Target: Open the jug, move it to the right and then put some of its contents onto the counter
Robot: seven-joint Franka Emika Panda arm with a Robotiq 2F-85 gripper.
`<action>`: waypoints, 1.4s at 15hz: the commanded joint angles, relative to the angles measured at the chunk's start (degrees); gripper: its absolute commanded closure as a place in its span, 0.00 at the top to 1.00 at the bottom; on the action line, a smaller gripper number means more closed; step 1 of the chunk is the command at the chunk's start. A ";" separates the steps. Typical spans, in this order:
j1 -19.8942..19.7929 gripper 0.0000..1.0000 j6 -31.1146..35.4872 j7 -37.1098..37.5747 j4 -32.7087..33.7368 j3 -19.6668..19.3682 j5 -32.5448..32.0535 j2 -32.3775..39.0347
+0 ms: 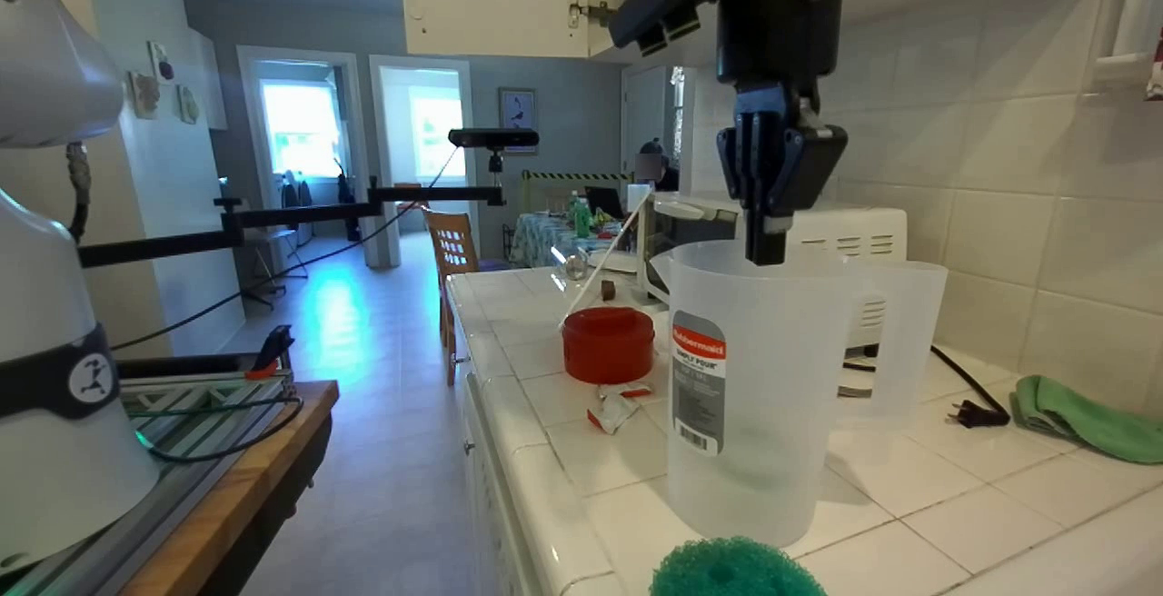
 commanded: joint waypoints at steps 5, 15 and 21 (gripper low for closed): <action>-0.49 0.00 -0.21 0.15 1.39 0.52 0.11 3.80; -0.62 0.00 0.21 0.73 0.92 0.59 -0.35 7.00; -0.76 0.00 0.37 1.10 0.81 0.51 -0.59 8.05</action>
